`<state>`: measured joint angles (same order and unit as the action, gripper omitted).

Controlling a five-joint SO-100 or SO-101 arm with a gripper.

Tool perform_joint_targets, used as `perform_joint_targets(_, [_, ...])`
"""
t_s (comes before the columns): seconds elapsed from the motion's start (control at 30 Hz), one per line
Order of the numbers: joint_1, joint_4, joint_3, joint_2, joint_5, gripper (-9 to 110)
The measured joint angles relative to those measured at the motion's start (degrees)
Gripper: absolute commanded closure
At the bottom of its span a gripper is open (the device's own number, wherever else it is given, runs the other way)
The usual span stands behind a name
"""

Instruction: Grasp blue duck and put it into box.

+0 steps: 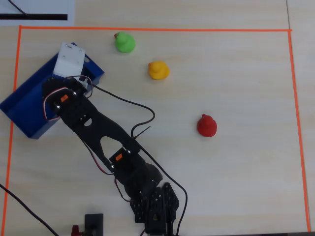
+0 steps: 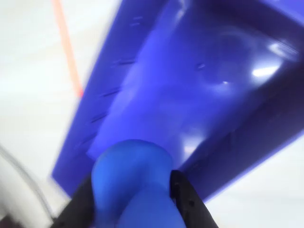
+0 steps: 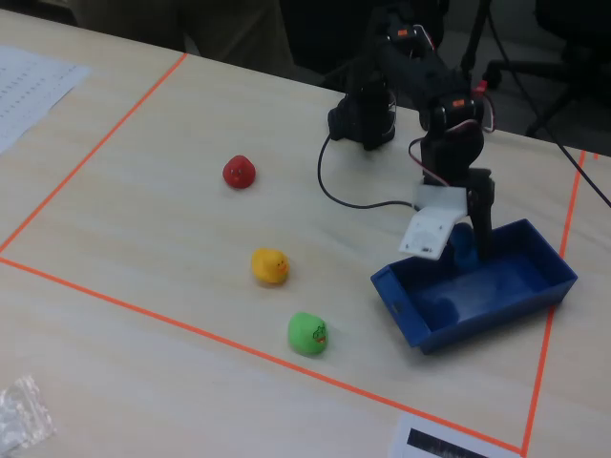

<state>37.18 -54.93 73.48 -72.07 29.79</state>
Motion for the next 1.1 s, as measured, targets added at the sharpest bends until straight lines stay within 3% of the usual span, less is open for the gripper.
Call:
perform_joint_targets(0.1, [-1.41, 0.09, 0.79, 0.09, 1.58, 67])
perform_joint_targets(0.23, [-4.75, 2.99, 10.81, -7.03, 4.92, 95])
perform_joint_targets(0.3, [-7.47, 4.83, 18.54, -15.03, 7.12, 101])
perform_joint_targets(0.5, [-19.69, 12.13, 49.48, -50.27, 18.11, 101])
perform_joint_targets(0.7, [-31.38, 12.04, 79.45, -84.37, 29.88, 101])
perform_joint_targets(0.9, [-33.40, 3.96, 100.63, -108.54, 38.58, 101])
perform_joint_targets(1.1, [-36.04, -11.25, 104.94, -117.42, 44.38, 101])
